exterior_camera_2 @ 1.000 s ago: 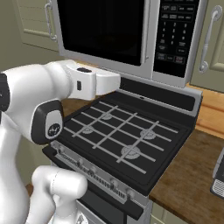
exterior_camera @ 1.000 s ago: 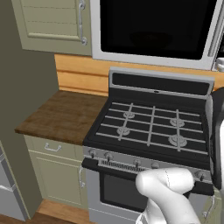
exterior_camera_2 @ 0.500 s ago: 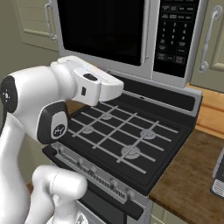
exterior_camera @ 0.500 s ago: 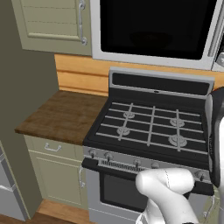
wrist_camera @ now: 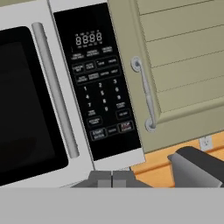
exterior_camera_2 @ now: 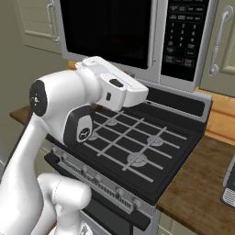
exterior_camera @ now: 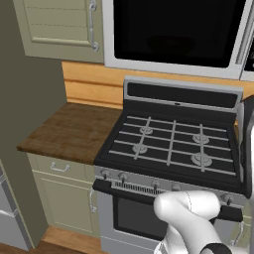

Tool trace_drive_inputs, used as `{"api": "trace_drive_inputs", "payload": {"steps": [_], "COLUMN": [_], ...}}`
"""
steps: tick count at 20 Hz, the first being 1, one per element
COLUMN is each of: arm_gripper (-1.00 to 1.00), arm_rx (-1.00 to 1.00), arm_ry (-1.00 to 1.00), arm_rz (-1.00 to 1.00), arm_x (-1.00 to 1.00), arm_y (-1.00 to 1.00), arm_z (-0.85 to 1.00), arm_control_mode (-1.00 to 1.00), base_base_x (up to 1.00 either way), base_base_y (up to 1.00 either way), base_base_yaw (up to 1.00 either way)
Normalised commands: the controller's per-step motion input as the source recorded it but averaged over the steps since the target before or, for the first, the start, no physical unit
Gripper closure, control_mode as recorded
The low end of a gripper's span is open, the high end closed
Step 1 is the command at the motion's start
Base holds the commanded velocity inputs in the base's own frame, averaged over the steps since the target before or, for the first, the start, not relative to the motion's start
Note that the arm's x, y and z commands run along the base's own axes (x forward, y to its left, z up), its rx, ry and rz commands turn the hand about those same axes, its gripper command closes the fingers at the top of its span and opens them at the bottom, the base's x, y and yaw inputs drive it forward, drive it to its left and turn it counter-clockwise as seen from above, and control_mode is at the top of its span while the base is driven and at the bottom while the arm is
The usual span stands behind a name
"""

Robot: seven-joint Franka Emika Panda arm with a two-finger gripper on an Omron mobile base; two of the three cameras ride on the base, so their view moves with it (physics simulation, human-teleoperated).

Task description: Pick the squash from the sink and place it in the bowl. Then pick the bowl and place it in the microwave. Then close the microwave door and press the start button.

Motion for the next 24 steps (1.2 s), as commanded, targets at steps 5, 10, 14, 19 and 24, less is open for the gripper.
{"api": "trace_drive_inputs", "payload": {"steps": [5,10,14,19,24], "arm_gripper": [1.0,1.0,1.0,1.0,1.0], "arm_rx": [0.0,0.0,0.0,-0.03,-0.02], "arm_ry": [0.0,0.0,0.0,-0.01,0.0], "arm_rz": [-0.02,0.0,0.0,0.0,0.0], "arm_x": [0.0,0.02,0.16,0.28,0.43], "arm_y": [-0.2,-0.09,-0.08,0.0,0.0], "arm_z": [-0.01,-0.06,-0.05,-0.1,-0.02], "arm_control_mode": [-1.0,-1.0,-1.0,-1.0,-1.0], "base_base_x": [0.0,0.0,0.0,0.0,0.0], "base_base_y": [0.0,0.0,0.0,0.0,0.0], "base_base_yaw": [0.0,0.0,0.0,0.0,0.0]}}
